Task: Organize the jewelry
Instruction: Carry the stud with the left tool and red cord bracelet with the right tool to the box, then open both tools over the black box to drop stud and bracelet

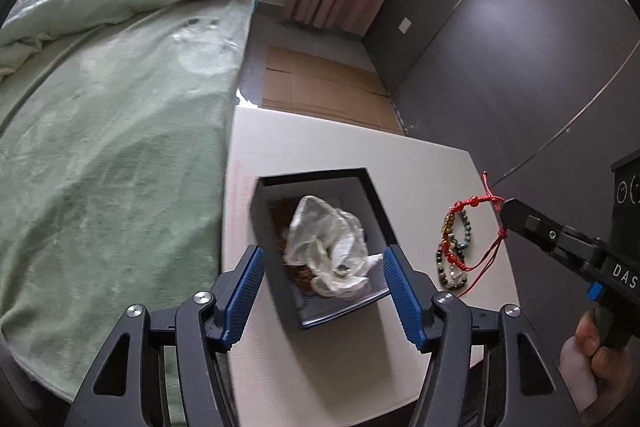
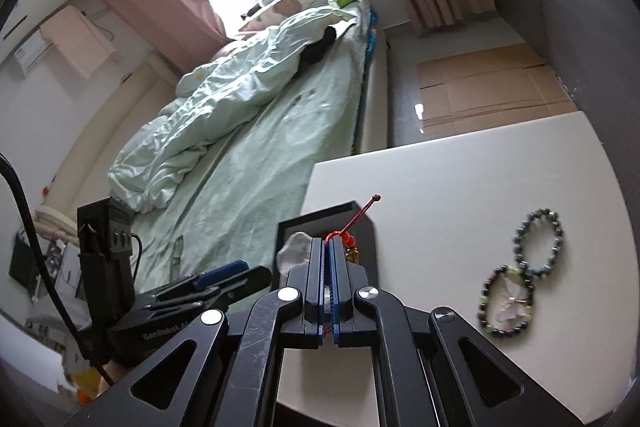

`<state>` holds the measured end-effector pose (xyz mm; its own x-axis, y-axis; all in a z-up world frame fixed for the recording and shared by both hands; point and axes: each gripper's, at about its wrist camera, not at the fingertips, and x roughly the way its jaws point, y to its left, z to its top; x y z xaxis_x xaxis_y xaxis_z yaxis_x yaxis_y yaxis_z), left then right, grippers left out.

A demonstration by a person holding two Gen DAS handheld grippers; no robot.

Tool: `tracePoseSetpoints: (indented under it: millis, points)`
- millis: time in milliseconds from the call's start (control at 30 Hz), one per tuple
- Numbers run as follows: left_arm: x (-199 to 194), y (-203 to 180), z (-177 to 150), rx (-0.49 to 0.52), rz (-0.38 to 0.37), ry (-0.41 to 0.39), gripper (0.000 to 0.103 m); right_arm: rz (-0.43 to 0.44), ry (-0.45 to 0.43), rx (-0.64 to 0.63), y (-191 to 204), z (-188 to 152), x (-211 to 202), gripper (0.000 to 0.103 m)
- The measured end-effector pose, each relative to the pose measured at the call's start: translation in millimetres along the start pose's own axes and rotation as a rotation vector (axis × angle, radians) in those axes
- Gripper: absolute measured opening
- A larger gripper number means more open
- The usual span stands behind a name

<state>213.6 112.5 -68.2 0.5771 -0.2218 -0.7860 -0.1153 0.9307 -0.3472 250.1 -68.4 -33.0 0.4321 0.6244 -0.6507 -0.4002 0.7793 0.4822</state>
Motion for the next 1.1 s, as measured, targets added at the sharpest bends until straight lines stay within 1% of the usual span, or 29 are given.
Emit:
tracePoseSetpoints:
  millis: [300, 433, 500, 533, 567, 733, 867, 1100]
  points:
    - [-17.7, 36.4, -3.5, -0.060, 0.042, -0.015, 0.063, 0.051, 0.034, -0.033, 31.6, 3.0, 25.5, 0.004]
    - [-22.2, 45.8, -3.5, -0.074, 0.054, -0.017, 0.063, 0.074, 0.058, -0.032, 40.0, 4.2, 38.1, 0.005]
    - [-23.1, 46.2, -4.0, -0.072, 0.056, -0.014, 0.063, 0.052, 0.090, -0.019, 36.2, 2.8, 45.4, 0.024]
    - [-23.3, 45.8, -4.0, -0.071, 0.055, -0.014, 0.063, 0.026, 0.097, -0.007, 30.8, 0.4, 47.7, 0.047]
    - [-22.4, 44.3, -3.6, -0.069, 0.055, -0.014, 0.063, 0.012, 0.087, 0.002, 26.7, -2.2, 46.3, 0.053]
    - [-15.3, 30.7, -4.5, -0.046, 0.039, -0.002, 0.063, -0.010, 0.085, 0.029, 4.2, -13.9, 33.9, 0.053]
    - [-9.5, 15.3, -4.6, -0.022, 0.024, 0.008, 0.063, -0.035, 0.074, 0.048, -16.7, -21.7, 14.6, 0.053]
    - [-1.0, -17.2, -0.4, 0.032, -0.001, 0.016, 0.063, -0.081, 0.031, 0.081, -48.3, -27.5, -20.3, 0.053]
